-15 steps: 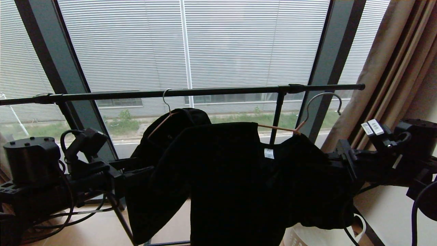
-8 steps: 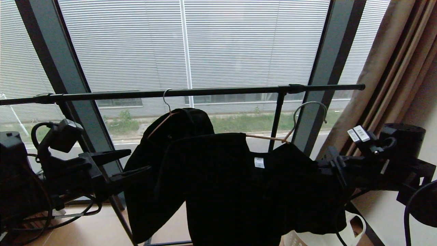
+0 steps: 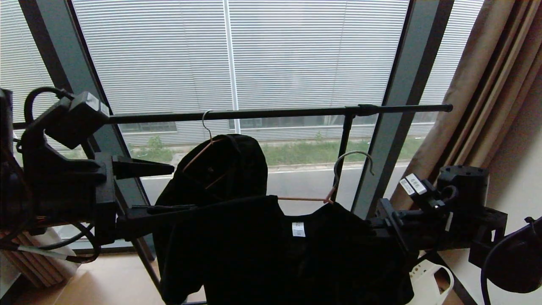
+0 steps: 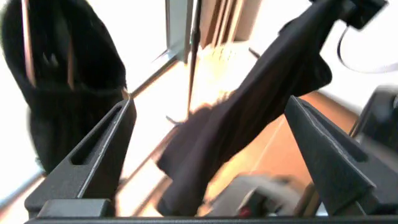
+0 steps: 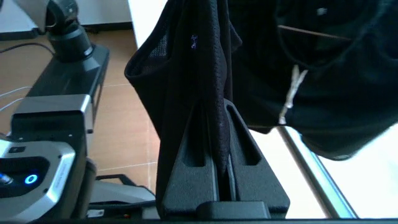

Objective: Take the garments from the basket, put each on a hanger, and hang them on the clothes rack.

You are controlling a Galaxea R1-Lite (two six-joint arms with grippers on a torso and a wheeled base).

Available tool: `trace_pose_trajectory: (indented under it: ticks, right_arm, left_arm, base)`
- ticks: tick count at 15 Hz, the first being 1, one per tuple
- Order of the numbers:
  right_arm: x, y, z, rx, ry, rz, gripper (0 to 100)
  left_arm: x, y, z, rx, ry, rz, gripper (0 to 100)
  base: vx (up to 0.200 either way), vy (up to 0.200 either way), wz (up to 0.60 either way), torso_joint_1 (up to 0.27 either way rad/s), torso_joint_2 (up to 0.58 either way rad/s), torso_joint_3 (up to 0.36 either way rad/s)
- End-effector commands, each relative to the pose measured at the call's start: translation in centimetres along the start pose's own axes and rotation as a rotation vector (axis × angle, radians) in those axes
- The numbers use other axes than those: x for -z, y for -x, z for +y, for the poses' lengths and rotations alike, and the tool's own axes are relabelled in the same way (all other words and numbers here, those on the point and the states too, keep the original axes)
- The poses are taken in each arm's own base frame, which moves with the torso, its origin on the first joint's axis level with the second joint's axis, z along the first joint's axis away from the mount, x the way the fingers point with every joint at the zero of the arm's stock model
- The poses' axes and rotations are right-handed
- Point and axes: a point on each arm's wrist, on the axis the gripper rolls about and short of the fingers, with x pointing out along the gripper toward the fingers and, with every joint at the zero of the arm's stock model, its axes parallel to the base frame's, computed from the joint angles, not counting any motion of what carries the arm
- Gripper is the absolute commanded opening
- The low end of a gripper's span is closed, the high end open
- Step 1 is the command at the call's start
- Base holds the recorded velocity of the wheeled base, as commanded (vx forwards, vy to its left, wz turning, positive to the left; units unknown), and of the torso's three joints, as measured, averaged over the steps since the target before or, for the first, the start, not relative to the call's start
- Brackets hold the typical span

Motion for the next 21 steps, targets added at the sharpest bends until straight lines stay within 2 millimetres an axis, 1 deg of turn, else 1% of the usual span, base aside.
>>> trace_pose_trajectory:
  ticks: [1,4,5,6,11,12,16,17,21]
  right_arm:
    - [0.1,-0.2,0.1,-0.009,-0.004,0.003,0]
    - [0.0,-0.6,0.5,-0.027,0.0,0.004,0]
    - [0.0,-0.7,0.5,-0.029,0.002,0.004,0]
    - [0.0,-0.9,0.6,-0.036,0.003,0.004,0]
    - [-0.3,-1.6,1.3,-0.071,0.013,0.005,0]
    - [-0.3,-1.7,1.4,-0.075,0.015,0.005,0]
    - [-0.6,-1.5,1.6,-0.071,0.028,0.0,0]
    - [-0.7,-1.5,1.5,-0.069,0.032,-0.002,0]
    - [-0.7,-1.3,1.4,-0.056,0.033,-0.003,0]
  left_arm:
    - [-1.0,-1.3,-1.1,0.082,-0.098,-0.004,100]
    - [0.0,-3.9,-1.1,0.152,-0.163,0.054,100]
    - [0.3,-4.5,-1.0,0.164,-0.166,0.066,100]
    - [0.6,-5.6,-1.0,0.194,-0.162,0.084,100]
    - [1.2,-9.4,-1.2,0.27,-0.162,0.119,100]
    - [1.2,-9.9,-1.4,0.277,-0.171,0.11,100]
    - [1.5,-10.1,-1.6,0.285,-0.163,0.12,100]
    - [1.7,-10.0,-1.7,0.287,-0.163,0.123,0]
    - [2.1,-8.9,-2.1,0.284,-0.159,0.124,0]
  base:
    - [0.0,0.0,0.0,0.0,0.0,0.0]
    - [0.0,0.0,0.0,0.0,0.0,0.0]
    - [0.0,0.0,0.0,0.0,0.0,0.0]
    - [0.0,0.0,0.0,0.0,0.0,0.0]
    - [0.0,0.0,0.0,0.0,0.0,0.0]
    - [0.0,0.0,0.0,0.0,0.0,0.0]
    - [0.0,0.0,0.0,0.0,0.0,0.0]
    - [0.0,0.0,0.0,0.0,0.0,0.0]
    - [0.0,0.0,0.0,0.0,0.0,0.0]
